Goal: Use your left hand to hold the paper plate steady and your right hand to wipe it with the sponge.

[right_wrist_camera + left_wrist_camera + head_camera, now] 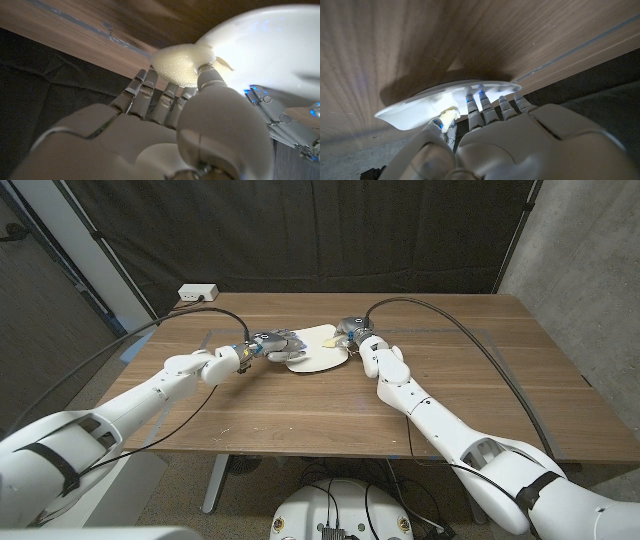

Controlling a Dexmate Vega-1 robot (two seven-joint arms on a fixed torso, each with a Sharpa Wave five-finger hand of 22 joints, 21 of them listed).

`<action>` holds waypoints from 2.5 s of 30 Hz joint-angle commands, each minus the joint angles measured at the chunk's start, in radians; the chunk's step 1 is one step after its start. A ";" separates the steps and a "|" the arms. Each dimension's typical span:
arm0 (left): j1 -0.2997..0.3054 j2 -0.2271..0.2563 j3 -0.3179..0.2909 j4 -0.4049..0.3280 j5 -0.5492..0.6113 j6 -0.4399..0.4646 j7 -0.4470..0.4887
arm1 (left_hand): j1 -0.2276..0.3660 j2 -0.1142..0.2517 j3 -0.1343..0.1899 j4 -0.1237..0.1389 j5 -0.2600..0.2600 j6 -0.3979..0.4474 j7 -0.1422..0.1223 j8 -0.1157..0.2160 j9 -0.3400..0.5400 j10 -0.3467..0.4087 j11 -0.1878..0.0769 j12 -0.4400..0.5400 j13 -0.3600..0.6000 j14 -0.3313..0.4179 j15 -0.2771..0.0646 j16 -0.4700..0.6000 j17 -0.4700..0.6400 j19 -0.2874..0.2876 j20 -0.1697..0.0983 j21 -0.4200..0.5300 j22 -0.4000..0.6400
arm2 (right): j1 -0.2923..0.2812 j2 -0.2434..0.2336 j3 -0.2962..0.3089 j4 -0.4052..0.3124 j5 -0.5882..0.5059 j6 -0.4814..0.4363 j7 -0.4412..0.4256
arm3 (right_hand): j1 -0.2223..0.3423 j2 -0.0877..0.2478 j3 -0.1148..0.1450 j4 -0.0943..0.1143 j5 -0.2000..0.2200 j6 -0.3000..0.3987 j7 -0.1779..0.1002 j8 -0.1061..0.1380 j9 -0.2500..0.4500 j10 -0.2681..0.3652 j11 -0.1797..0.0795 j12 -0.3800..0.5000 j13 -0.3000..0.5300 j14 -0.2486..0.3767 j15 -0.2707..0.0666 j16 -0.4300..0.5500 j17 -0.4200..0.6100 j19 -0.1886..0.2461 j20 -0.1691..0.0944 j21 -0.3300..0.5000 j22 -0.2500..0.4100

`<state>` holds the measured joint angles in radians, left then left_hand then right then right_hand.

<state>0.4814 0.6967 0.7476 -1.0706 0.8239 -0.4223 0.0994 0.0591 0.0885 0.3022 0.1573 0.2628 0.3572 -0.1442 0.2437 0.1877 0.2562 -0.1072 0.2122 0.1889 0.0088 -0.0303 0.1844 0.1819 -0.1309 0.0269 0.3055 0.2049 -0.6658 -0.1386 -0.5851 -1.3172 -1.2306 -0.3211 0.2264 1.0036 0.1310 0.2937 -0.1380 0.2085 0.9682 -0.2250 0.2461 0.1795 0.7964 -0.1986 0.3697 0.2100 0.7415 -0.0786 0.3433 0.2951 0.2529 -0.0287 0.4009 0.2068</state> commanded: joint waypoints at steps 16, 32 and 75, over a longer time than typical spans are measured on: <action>-0.056 -0.048 0.024 0.094 0.024 -0.029 0.015 | -0.006 0.003 -0.007 0.002 0.007 0.031 0.041 -0.005 0.004 -0.005 0.000 -0.006 0.005 -0.010 -0.088 0.000 0.000 -0.001 -0.004 0.000 -0.001 | -0.051 -0.077 0.025 -0.175 0.001 0.082 0.113 | 0.012 0.006 -0.004 -0.003 0.004 0.082 0.017 0.002 0.007 0.002 0.001 -0.003 0.001 -0.003 -0.157 -0.010 0.006 -0.003 -0.007 0.007 0.003; -0.050 -0.044 0.020 0.080 0.019 -0.025 0.005 | -0.007 0.003 -0.009 0.003 0.008 0.026 0.039 -0.009 0.004 -0.005 0.001 -0.006 0.005 -0.011 -0.088 0.000 0.000 -0.002 -0.004 -0.001 0.000 | 0.091 -0.040 -0.020 0.035 0.001 0.198 0.001 | 0.019 0.009 -0.005 -0.004 0.005 0.085 0.016 -0.006 0.007 0.002 0.001 -0.007 0.004 -0.004 -0.157 -0.013 0.010 -0.008 -0.008 0.007 0.003; -0.009 -0.016 0.001 0.011 -0.004 -0.010 -0.002 | -0.009 0.005 -0.013 0.003 0.012 0.017 0.036 -0.016 0.005 -0.007 0.004 -0.006 0.005 -0.012 -0.086 0.000 0.000 -0.001 -0.006 -0.002 0.000 | 0.333 0.082 -0.114 0.508 -0.032 0.239 -0.148 | 0.016 0.013 -0.009 0.004 0.005 0.091 0.018 -0.017 0.008 -0.002 0.001 -0.015 0.007 -0.002 -0.156 -0.020 0.017 -0.009 -0.008 0.010 0.002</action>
<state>0.4662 0.6747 0.7518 -1.0484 0.8244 -0.4289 0.0937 0.0540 0.0936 0.2942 0.1600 0.2669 0.3427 -0.1297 0.2256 0.1878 0.2486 -0.1041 0.2036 0.1887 0.0033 -0.0357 0.1843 0.1819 -0.1308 0.0270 0.3055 0.2049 -0.2641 0.0070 -0.7067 -0.6656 -1.2311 0.0112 -0.0376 1.0178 0.1371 0.2838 -0.1340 0.2085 0.9831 -0.2283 0.2230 0.1850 0.7965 -0.1984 0.3554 0.2119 0.7379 -0.0750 0.3247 0.3091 0.2476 -0.0338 0.4009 0.2068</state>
